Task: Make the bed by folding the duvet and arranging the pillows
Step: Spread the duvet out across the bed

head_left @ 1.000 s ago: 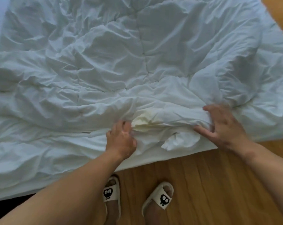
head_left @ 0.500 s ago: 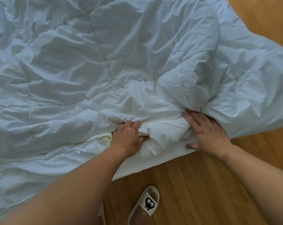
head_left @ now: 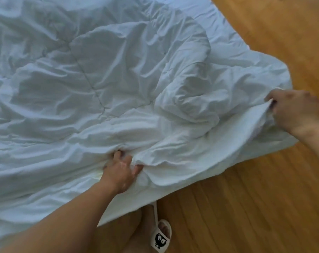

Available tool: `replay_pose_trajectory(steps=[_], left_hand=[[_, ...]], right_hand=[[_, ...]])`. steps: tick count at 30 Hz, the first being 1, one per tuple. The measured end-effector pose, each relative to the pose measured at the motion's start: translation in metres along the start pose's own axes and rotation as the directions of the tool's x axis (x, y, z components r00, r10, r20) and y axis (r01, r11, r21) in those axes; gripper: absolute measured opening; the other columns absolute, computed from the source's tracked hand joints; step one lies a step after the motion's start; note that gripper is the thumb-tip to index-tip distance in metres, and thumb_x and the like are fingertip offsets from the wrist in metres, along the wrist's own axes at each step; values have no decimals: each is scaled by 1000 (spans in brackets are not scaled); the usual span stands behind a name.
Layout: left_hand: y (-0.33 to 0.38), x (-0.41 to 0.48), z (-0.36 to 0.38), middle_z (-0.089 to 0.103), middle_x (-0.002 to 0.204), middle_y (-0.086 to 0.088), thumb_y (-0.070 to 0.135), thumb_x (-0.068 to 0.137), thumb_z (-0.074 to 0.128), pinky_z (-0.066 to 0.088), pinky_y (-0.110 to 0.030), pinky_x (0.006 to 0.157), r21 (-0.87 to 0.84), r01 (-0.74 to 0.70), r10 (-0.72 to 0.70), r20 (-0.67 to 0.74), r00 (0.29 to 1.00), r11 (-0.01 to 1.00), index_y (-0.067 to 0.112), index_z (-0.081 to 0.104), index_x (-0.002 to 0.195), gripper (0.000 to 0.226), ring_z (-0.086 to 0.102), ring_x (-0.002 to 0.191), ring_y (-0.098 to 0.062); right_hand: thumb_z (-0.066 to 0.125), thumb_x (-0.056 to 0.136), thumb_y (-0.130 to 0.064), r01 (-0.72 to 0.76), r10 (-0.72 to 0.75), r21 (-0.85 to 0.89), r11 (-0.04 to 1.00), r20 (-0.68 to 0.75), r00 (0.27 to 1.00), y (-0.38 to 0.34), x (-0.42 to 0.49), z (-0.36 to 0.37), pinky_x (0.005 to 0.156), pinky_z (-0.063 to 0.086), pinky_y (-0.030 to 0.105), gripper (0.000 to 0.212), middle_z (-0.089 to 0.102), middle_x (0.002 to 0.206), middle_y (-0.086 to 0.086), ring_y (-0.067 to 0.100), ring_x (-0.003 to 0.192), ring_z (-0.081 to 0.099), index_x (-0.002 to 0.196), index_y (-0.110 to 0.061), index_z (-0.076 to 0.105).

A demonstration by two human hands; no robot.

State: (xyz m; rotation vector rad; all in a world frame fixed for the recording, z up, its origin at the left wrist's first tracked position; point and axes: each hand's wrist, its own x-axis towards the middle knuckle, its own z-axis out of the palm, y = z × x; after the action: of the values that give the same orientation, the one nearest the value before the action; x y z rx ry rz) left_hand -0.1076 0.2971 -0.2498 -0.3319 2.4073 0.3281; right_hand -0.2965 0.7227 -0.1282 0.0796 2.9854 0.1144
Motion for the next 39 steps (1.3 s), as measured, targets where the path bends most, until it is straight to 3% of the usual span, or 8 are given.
replay_pose_trajectory(steps=[5, 10, 15, 20, 25, 30, 34, 39], left_hand=[[34, 11, -3, 15, 144, -16, 73, 82, 41, 38, -61, 106, 208, 74, -102, 128, 986, 975, 25, 32, 142, 77, 36, 130, -43], [93, 15, -35, 33, 141, -22, 40, 87, 56, 45, -48, 103, 236, 53, -88, 138, 987, 970, 17, 35, 141, 63, 40, 127, -41], [165, 1, -41, 16, 159, 0, 59, 75, 69, 38, -51, 112, -237, -331, 362, 96, 927, 913, 41, 18, 149, 92, 24, 144, -29], [192, 28, -10, -7, 167, 4, 76, 88, 35, 18, -62, 118, -212, -118, 125, 22, 992, 970, 47, 0, 154, 80, 0, 153, -26], [205, 22, 4, -28, 164, 7, 79, 89, 16, 3, -67, 118, -213, 1, 8, 42, 999, 977, 47, -10, 155, 78, -16, 154, -21], [223, 31, 0, -37, 160, 9, 90, 76, 28, -4, -74, 113, -251, 100, -89, 51, 995, 963, 46, -23, 152, 101, -24, 152, -18], [235, 29, 10, -48, 153, 1, 77, 71, 57, -6, -76, 110, -103, 165, -155, 102, 983, 981, 39, -34, 149, 125, -32, 149, -24], [317, 23, 2, -35, 161, -5, 76, 74, 59, -3, -73, 114, -270, 298, -273, 125, 954, 916, 31, -25, 155, 125, -28, 149, -37]], right_hand=[[73, 75, -46, 92, -178, 241, 966, 364, 914, -21, -16, 7, 105, 44, 43, 78, 58, 137, 7, 32, 123, 54, 145, -29, 44], [59, 46, -91, 358, -327, -40, 933, 320, 889, -80, -9, 63, 118, 25, 53, 132, 28, 149, 24, 41, 138, 30, 149, -16, 27], [65, 49, -89, 380, -364, -16, 925, 255, 896, -61, 28, 74, 104, 41, 53, 121, 42, 138, 14, 37, 125, 46, 146, -27, 27], [77, 62, -72, 12, -29, 71, 997, 247, 969, -12, 57, 61, 98, 42, 54, 117, 45, 140, 21, 43, 126, 46, 151, -23, 19], [59, 86, -58, 293, -252, -70, 954, 348, 903, 8, 80, 8, 57, 43, 36, 36, 61, 72, 1, 30, 70, 60, 106, -29, 54], [65, 84, -45, 268, -257, -36, 963, 189, 948, 35, 72, -49, 55, 44, 36, 25, 56, 65, 1, 34, 63, 58, 89, -30, 46], [63, 79, -70, 449, -484, 243, 860, 668, 565, 59, 62, -19, 70, 51, 30, 47, 67, 84, -14, 6, 84, 66, 114, -40, 52], [67, 76, -68, 491, -507, 133, 861, 311, 804, 76, 183, -1, 111, 35, 50, 91, 39, 152, 6, 30, 141, 34, 151, -31, 30]])
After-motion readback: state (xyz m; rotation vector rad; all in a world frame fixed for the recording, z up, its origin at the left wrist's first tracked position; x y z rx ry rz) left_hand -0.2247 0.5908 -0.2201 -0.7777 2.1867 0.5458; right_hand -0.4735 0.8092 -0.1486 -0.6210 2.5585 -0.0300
